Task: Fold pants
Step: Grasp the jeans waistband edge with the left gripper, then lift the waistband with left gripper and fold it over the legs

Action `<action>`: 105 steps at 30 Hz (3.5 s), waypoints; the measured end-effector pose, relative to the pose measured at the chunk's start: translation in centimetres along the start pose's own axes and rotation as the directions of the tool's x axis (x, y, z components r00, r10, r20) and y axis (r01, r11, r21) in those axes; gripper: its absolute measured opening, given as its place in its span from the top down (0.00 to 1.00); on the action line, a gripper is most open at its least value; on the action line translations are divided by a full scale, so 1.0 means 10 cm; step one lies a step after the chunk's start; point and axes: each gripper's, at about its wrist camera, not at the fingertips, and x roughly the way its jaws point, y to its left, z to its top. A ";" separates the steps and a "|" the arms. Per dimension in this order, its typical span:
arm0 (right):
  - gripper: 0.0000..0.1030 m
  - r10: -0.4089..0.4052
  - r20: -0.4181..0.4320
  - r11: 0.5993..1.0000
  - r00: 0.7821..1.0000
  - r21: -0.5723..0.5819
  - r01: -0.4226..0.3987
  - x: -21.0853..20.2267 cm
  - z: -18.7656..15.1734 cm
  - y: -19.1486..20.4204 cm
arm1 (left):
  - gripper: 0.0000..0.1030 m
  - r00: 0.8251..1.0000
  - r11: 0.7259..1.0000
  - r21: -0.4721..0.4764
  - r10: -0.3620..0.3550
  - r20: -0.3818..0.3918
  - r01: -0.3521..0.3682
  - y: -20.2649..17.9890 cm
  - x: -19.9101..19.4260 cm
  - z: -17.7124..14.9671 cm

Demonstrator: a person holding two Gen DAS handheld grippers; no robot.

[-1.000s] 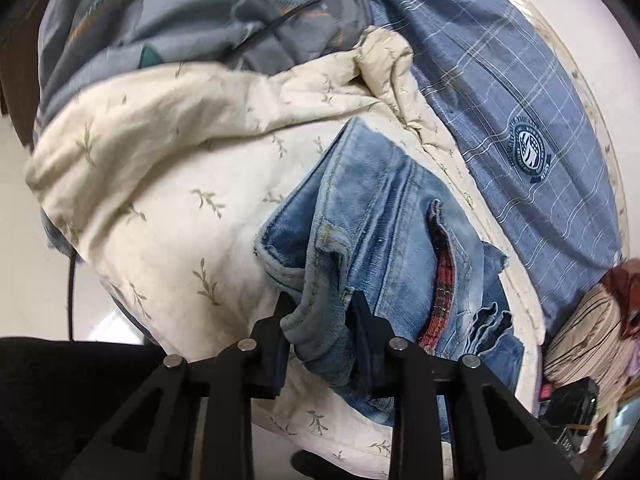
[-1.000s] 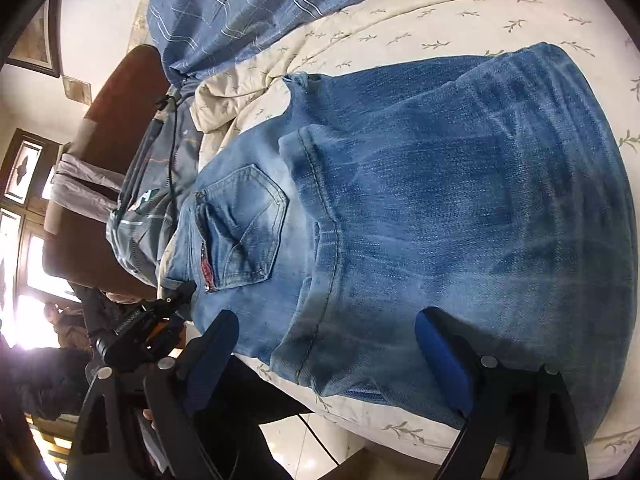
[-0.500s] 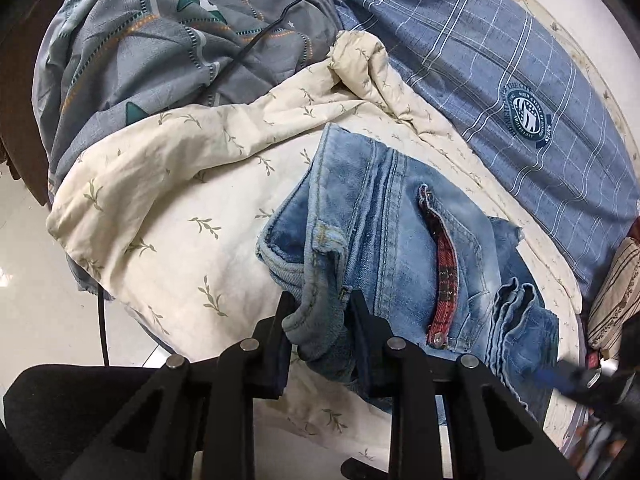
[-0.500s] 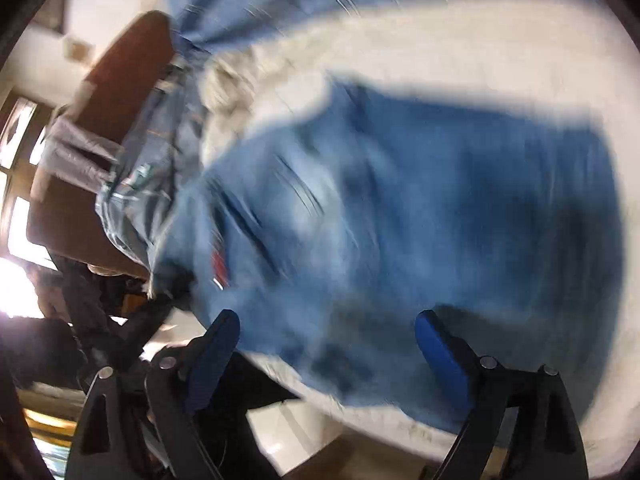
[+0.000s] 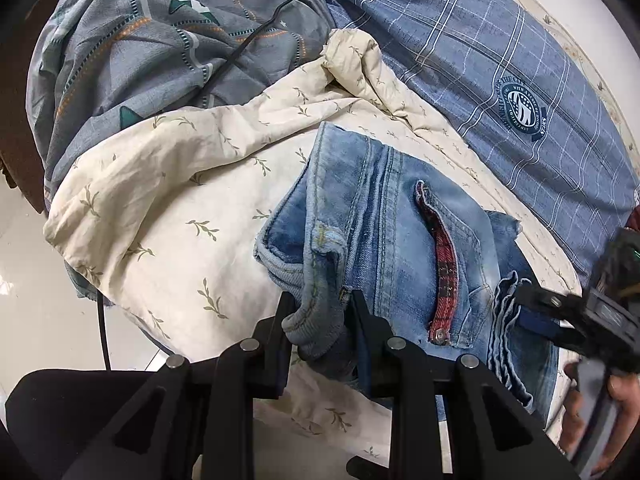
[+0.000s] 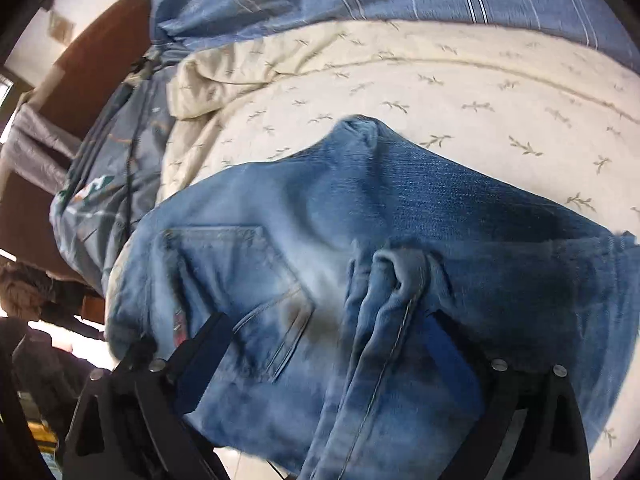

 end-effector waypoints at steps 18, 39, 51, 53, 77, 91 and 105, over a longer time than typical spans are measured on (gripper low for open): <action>0.05 0.188 0.068 0.982 0.980 0.015 -0.189 -0.38 -0.66 0.00 | 0.73 0.998 0.998 0.021 0.056 0.000 -0.056 -0.07 0.04 -0.01; 0.04 0.155 0.415 0.949 0.896 0.190 -0.252 -1.18 -1.13 -1.01 | 0.78 0.981 0.970 0.191 0.118 0.156 -0.148 -0.54 -0.31 0.01; 0.04 0.171 0.569 0.865 0.804 0.303 -0.399 -1.48 -1.50 -1.81 | 0.82 0.903 0.643 0.697 -0.017 0.429 -0.318 -2.19 -0.73 -0.71; 0.04 0.172 0.583 0.856 0.794 0.311 -0.413 -1.51 -1.53 -1.86 | 0.82 0.906 0.623 0.717 -0.028 0.422 -0.314 -2.32 -0.68 -0.83; 0.04 0.120 0.484 0.902 0.867 0.311 -0.299 -1.20 -1.42 -1.59 | 0.33 0.981 0.973 -0.135 0.193 0.036 -0.186 0.52 0.00 -0.12; 0.04 0.085 0.487 0.934 0.869 0.266 -0.240 -1.16 -1.37 -1.40 | 0.34 0.980 0.928 -0.343 -0.181 -0.082 0.143 0.33 0.22 -0.40; 0.04 0.119 0.500 0.931 0.858 0.245 -0.272 -1.20 -1.35 -1.38 | 0.35 0.928 0.851 -0.419 -0.370 -0.047 0.318 0.30 -0.14 -0.48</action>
